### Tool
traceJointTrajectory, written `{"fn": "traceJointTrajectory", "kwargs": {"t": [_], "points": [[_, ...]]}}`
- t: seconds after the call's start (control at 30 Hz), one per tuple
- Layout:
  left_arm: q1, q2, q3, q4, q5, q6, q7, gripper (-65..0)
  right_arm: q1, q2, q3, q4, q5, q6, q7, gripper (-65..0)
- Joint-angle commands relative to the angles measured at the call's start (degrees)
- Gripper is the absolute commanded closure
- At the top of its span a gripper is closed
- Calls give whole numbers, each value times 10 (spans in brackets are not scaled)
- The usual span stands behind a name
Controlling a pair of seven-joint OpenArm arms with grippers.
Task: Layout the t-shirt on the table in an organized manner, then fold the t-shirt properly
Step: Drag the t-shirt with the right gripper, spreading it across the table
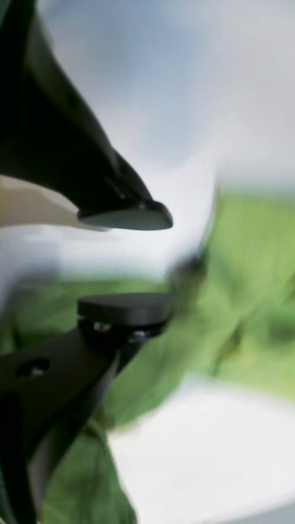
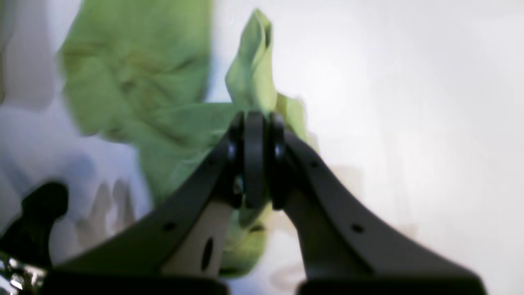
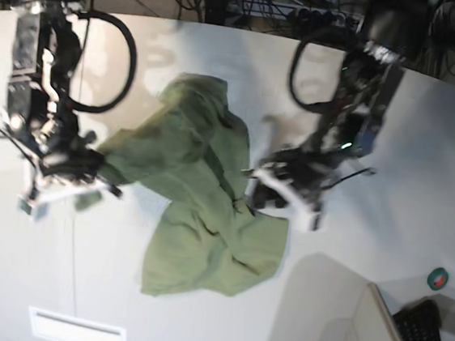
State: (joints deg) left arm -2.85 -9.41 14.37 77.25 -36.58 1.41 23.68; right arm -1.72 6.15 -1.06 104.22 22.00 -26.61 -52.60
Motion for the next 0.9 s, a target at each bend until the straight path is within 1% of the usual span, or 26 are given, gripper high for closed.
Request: {"fn": "traceJointTrajectory", "kwargs": {"t": [0.0, 0.07, 0.17, 0.27, 0.33, 0.4, 0.47, 0.53, 0.57, 0.63, 0.73, 0.8, 0.87], "points": [[-30, 8, 23, -6, -4, -3, -11, -244, 11, 4, 21, 16, 0, -1, 10, 0], [-56, 23, 72, -31, -4, -3, -11, -242, 14, 6, 66, 18, 0, -1, 11, 0], [-57, 30, 127, -33, -4, -3, -11, -242, 19, 6, 119, 16, 0, -1, 29, 0], [-57, 40, 180, -59, -4, -3, -13, -242, 6, 6, 162, 15, 0, -1, 30, 0], [-62, 50, 206, -93, -4, -3, -39, -242, -10, 3, 173, 15, 0, -1, 32, 0], [-65, 59, 222, -135, -3, -2, -83, -242, -19, 2, 173, 18, 0, 0, 32, 0], [-81, 59, 234, -174, -3, -1, -121, -242, -28, 1, 174, 18, 1, 0, 32, 0], [-85, 57, 231, -184, -3, 0, -125, -242, -41, 1, 175, 16, 1, 0, 33, 0], [-84, 50, 222, -181, -4, 0, -126, -242, -50, 1, 181, 16, 1, 0, 33, 0], [-74, 22, 186, -172, -4, 0, -126, -242, -66, -1, 211, 15, 1, 0, 33, 0], [-54, -12, 128, -152, -6, 0, -126, -242, -85, -15, 247, 5, 1, 0, 34, 0], [-32, -40, 99, -117, -7, 0, -126, -242, -91, -24, 267, -10, 1, 0, 36, 0], [-3, -67, 72, -68, -7, 0, -126, -242, -91, -32, 272, -39, 1, 1, 27, 0]]}}
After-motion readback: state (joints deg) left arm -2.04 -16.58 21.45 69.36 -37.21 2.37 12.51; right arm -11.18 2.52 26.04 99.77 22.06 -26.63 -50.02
